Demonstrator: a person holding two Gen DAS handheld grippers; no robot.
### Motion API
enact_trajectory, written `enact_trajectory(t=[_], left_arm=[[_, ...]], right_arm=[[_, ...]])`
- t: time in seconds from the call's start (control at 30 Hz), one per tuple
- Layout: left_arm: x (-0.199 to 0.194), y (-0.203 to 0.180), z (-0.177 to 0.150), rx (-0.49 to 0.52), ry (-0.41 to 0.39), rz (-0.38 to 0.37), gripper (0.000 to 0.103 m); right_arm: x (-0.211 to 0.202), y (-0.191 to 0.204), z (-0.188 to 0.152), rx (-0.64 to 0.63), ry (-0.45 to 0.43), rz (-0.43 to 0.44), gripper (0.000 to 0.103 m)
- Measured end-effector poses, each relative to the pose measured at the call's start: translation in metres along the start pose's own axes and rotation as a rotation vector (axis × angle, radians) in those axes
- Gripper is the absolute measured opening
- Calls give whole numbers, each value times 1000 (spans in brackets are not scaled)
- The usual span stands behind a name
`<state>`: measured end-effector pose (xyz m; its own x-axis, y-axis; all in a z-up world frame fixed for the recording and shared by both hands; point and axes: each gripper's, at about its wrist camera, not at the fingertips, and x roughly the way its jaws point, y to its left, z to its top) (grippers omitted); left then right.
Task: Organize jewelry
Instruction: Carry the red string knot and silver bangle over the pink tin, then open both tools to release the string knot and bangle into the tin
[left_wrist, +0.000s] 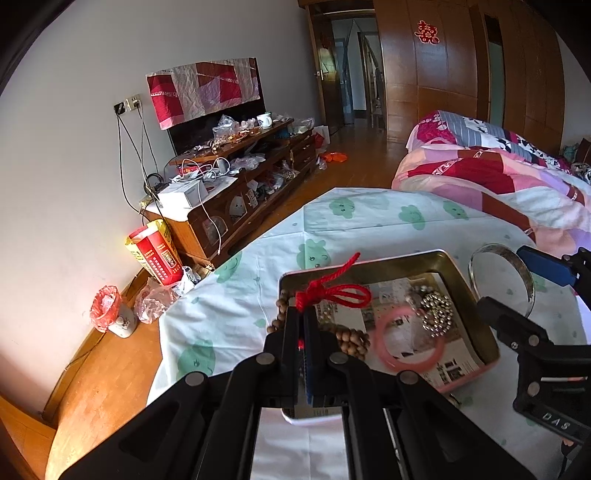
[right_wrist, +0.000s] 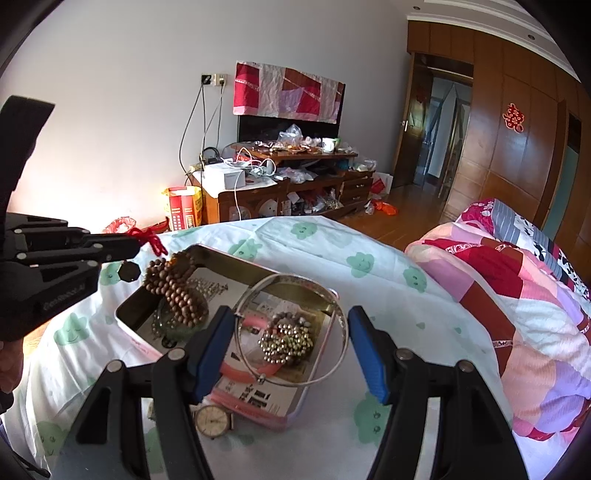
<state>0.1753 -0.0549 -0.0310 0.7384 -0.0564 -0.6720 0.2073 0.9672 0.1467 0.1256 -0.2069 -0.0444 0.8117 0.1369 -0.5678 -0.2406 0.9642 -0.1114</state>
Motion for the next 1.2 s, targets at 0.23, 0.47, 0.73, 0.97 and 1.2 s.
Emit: enact_trajectory(t=[0.23,0.47,0.73,0.97,1.2], left_arm=[[14,-7,13,26,6,20,1],[27,-14,17,31,25,23,1],[44,-17,13,43,59,35,1],[52,-16,11,44,74,41,1],[57,-19,8,59,81,48,2]], right_arm=[[20,2,6,-21,29,-15,66],[34,-2,4,-23,57,-30,66],[48,-2,-1,-19,85,-30,66],[57,2,-4,-26,101,-24,66],[61,3,-6,-24,118,-11,66]])
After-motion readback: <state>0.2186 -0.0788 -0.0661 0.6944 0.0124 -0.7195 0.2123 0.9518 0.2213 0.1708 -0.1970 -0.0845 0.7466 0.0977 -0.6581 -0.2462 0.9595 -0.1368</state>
